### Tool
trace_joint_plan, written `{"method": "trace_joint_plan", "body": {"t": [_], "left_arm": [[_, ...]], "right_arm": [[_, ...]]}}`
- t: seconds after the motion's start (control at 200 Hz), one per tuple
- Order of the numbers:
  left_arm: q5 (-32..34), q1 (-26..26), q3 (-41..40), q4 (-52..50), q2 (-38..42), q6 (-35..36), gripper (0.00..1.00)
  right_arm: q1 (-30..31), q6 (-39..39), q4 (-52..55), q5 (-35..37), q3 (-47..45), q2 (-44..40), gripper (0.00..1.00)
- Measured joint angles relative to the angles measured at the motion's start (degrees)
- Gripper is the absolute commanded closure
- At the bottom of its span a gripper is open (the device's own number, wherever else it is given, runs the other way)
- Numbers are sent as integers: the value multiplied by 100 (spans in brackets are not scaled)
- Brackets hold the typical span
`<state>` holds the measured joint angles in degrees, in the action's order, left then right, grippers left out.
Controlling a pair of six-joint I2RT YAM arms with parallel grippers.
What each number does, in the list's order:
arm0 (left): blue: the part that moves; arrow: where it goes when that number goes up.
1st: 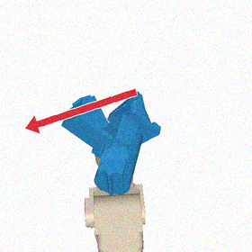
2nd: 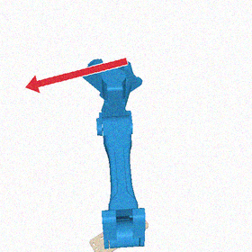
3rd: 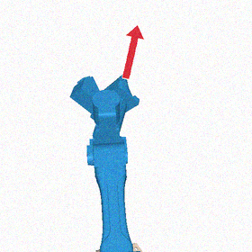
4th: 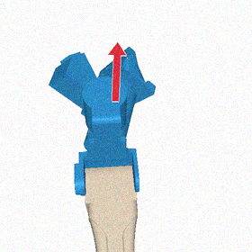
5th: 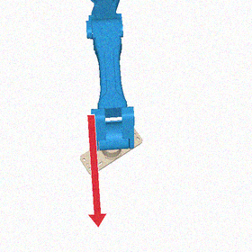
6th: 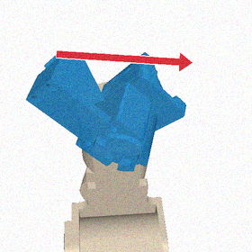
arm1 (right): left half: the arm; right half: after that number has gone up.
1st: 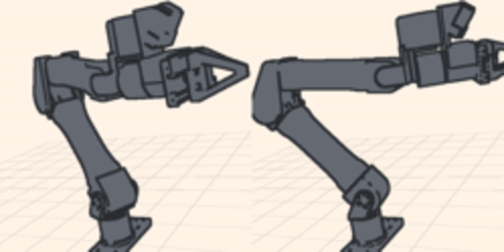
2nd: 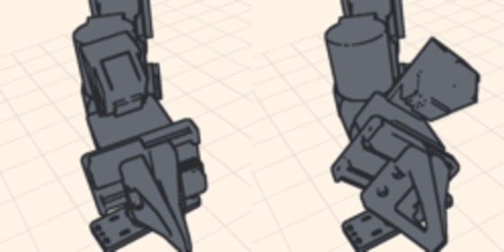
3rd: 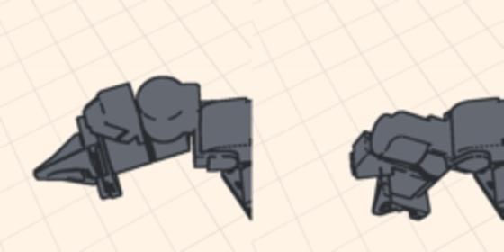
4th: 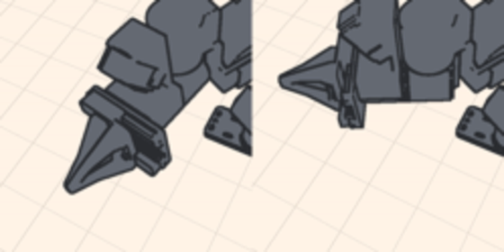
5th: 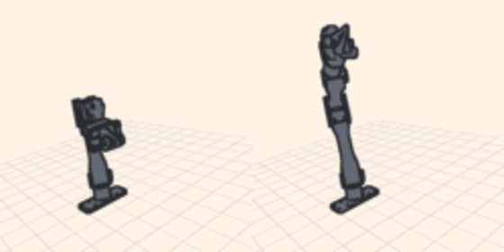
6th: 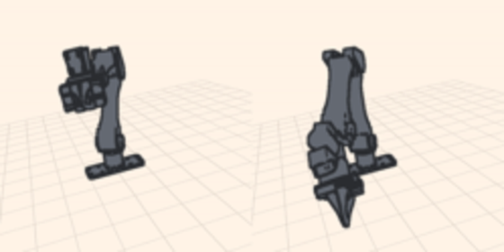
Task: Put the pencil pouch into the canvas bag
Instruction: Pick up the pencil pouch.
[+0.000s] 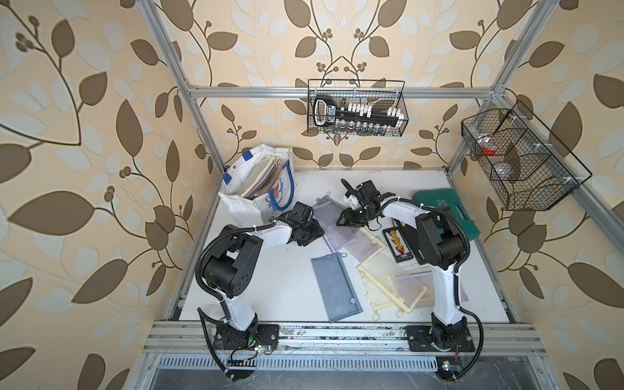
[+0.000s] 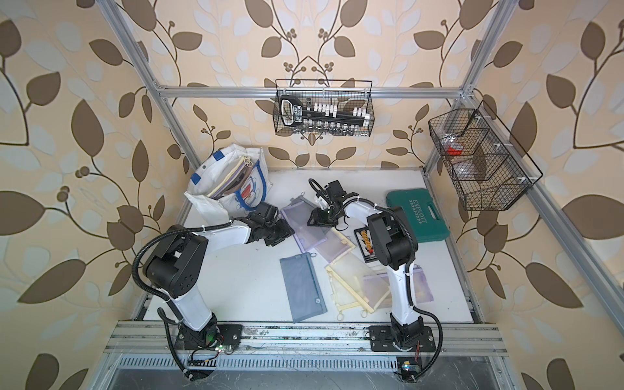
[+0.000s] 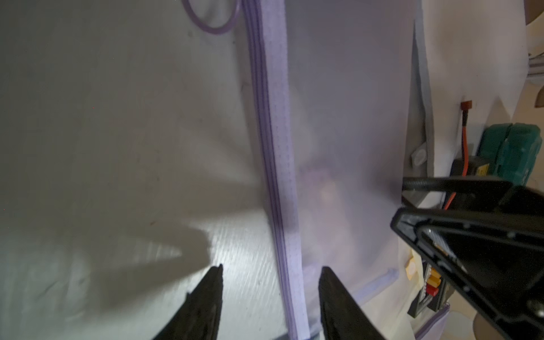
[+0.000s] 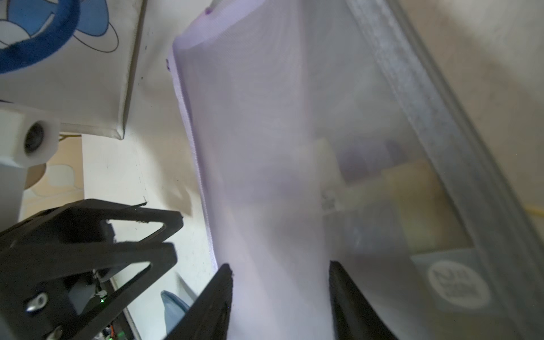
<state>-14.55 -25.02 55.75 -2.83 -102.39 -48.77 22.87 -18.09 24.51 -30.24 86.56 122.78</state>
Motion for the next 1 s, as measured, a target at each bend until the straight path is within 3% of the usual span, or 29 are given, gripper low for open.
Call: {"method": "trace_joint_plan", "body": {"t": [0.245, 0.415, 0.585, 0.805, 0.875, 1.0], "left_arm": [[-190, -7, 391, 767, -590, -203, 54], [-302, -13, 398, 815, -616, -214, 59], [-365, -15, 391, 656, -426, -120, 58], [-634, -15, 372, -120, 872, 326, 33], [-752, -15, 269, -267, 1517, 428, 18], [-1045, -15, 7, -332, 2632, 398, 3]], "right_arm": [[-2, -151, -332, -374, -142, -4, 71], [-2, -264, -501, -632, -258, -55, 93], [-2, -330, -522, -756, -326, -431, 100], [-13, -302, -391, -815, -350, -1565, 100], [-17, -280, -372, -870, -396, -1987, 100], [-17, -238, -330, -1073, -560, -2715, 100]]}}
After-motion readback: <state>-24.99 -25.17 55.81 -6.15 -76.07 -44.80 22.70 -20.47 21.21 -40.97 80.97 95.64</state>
